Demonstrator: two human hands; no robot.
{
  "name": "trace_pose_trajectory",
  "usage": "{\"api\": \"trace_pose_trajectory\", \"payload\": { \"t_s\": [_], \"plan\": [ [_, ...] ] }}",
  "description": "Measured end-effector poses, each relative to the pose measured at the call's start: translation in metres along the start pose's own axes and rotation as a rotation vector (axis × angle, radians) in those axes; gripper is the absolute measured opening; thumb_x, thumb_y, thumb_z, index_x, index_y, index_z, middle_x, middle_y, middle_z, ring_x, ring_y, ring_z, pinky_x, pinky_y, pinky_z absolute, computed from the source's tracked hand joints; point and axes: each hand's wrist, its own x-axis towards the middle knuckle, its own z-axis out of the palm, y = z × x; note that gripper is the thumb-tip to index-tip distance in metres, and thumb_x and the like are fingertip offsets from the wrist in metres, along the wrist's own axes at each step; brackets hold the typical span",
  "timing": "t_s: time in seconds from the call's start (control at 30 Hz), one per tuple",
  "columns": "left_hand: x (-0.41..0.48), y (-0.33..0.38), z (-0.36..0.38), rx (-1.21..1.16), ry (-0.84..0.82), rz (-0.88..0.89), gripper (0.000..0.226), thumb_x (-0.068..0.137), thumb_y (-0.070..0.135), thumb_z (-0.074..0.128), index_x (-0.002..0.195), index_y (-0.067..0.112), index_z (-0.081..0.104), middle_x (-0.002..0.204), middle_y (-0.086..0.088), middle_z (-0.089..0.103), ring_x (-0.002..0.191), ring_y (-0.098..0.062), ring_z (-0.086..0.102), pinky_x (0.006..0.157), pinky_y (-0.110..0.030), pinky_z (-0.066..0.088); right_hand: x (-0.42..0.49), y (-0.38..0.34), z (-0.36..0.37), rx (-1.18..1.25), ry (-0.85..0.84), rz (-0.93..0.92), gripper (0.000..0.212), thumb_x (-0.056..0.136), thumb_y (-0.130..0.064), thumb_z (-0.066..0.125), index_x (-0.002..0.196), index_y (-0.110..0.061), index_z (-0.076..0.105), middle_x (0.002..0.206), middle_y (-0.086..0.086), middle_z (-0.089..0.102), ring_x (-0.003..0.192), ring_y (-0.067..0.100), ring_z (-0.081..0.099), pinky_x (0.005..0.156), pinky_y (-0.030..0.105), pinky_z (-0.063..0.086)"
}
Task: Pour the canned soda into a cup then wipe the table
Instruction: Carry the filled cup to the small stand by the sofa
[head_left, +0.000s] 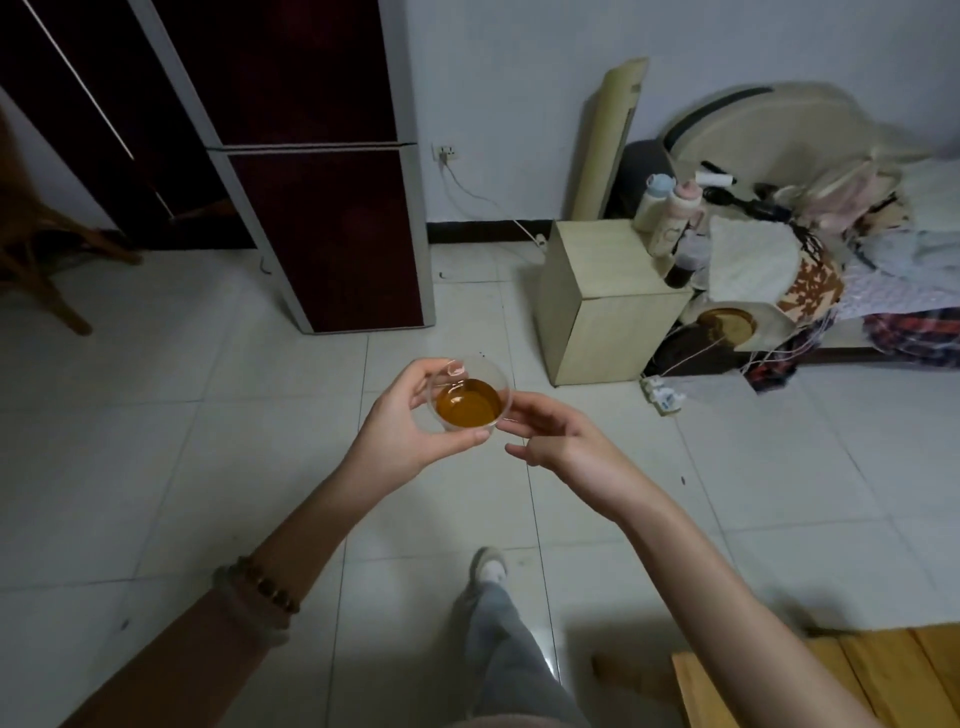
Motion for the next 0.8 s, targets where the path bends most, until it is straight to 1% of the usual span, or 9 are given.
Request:
{"api": "trace_pose_trajectory", "payload": {
  "t_s": [0.07, 0.17, 0.23, 0.33, 0.47, 0.57, 0.63, 0.77, 0.8],
  "plan": [
    [0.03, -0.007, -0.007, 0.008, 0.012, 0.003, 0.07, 0.058, 0.031, 0.088, 0.117, 0.034, 0.051, 0.119, 0.018, 0.06, 0.115, -0.002, 0.055, 0.102, -0.037, 0.045, 0.034, -0.008, -0.007, -0.008, -0.014, 0.0, 0.067, 0.06, -0.001, 0.045, 0.125, -0.013, 0.055, 0.125, 0.005, 0.061, 0.12, 0.008, 0.054, 0.099, 0.035, 0.045],
    [0.081, -0.013, -0.015, 0.024, 0.018, -0.012, 0.068, 0.062, 0.024, 0.087, 0.118, 0.032, 0.05, 0.118, 0.019, 0.059, 0.115, -0.002, 0.054, 0.101, -0.033, 0.046, 0.085, -0.023, -0.022, -0.026, -0.037, -0.002, 0.07, 0.058, 0.0, 0.043, 0.127, -0.011, 0.054, 0.127, 0.006, 0.06, 0.122, 0.01, 0.053, 0.098, 0.031, 0.046],
    [0.118, -0.017, -0.021, 0.029, 0.014, -0.025, 0.069, 0.062, 0.024, 0.086, 0.12, 0.031, 0.049, 0.119, 0.019, 0.058, 0.116, -0.006, 0.053, 0.101, -0.036, 0.046, 0.119, -0.035, -0.034, -0.038, -0.048, -0.001, 0.07, 0.058, 0.001, 0.043, 0.127, -0.01, 0.054, 0.127, 0.006, 0.06, 0.122, 0.011, 0.052, 0.099, 0.031, 0.046],
    [0.171, -0.021, -0.029, 0.038, 0.004, -0.023, 0.07, 0.061, 0.027, 0.087, 0.12, 0.029, 0.049, 0.118, 0.019, 0.058, 0.116, -0.006, 0.054, 0.099, -0.037, 0.047, 0.168, -0.053, -0.052, -0.057, -0.063, 0.001, 0.071, 0.057, 0.0, 0.043, 0.127, -0.009, 0.053, 0.128, 0.007, 0.059, 0.123, 0.011, 0.052, 0.1, 0.033, 0.045],
    [0.234, -0.022, -0.04, 0.066, 0.005, 0.033, 0.07, 0.06, 0.03, 0.087, 0.12, 0.024, 0.049, 0.119, 0.012, 0.06, 0.112, -0.004, 0.056, 0.096, -0.031, 0.049, 0.227, -0.078, -0.071, -0.069, -0.074, -0.008, 0.07, 0.057, 0.0, 0.042, 0.125, -0.009, 0.054, 0.126, 0.007, 0.06, 0.122, 0.01, 0.053, 0.1, 0.033, 0.045],
    [0.278, -0.026, -0.047, 0.077, 0.005, 0.087, 0.072, 0.059, 0.038, 0.082, 0.12, 0.02, 0.05, 0.118, 0.009, 0.061, 0.111, -0.007, 0.058, 0.091, -0.025, 0.051, 0.268, -0.092, -0.083, -0.071, -0.076, -0.009, 0.068, 0.058, 0.0, 0.043, 0.124, -0.012, 0.055, 0.126, 0.006, 0.061, 0.122, 0.01, 0.053, 0.099, 0.032, 0.045],
    [0.308, -0.03, -0.052, 0.083, 0.006, 0.112, 0.074, 0.058, 0.04, 0.082, 0.12, 0.016, 0.05, 0.116, 0.007, 0.061, 0.111, -0.009, 0.059, 0.088, -0.022, 0.052, 0.295, -0.099, -0.091, -0.066, -0.067, -0.008, 0.068, 0.058, 0.0, 0.043, 0.124, -0.011, 0.055, 0.126, 0.007, 0.061, 0.122, 0.009, 0.053, 0.099, 0.031, 0.045],
    [0.373, -0.042, -0.064, 0.065, -0.026, 0.087, 0.07, 0.061, 0.022, 0.087, 0.12, 0.016, 0.05, 0.118, 0.004, 0.061, 0.11, -0.008, 0.059, 0.086, -0.015, 0.049, 0.351, -0.113, -0.104, -0.055, -0.034, -0.008, 0.067, 0.059, 0.0, 0.044, 0.124, -0.011, 0.055, 0.126, 0.008, 0.061, 0.121, 0.009, 0.053, 0.099, 0.031, 0.045],
    [0.39, -0.045, -0.067, 0.058, -0.039, 0.085, 0.07, 0.061, 0.021, 0.087, 0.12, 0.016, 0.05, 0.118, 0.004, 0.061, 0.109, -0.008, 0.059, 0.085, -0.014, 0.048, 0.366, -0.117, -0.108, -0.053, -0.025, -0.012, 0.067, 0.06, 0.001, 0.045, 0.126, -0.01, 0.054, 0.126, 0.008, 0.061, 0.121, 0.009, 0.053, 0.099, 0.031, 0.045]
  ]
}}
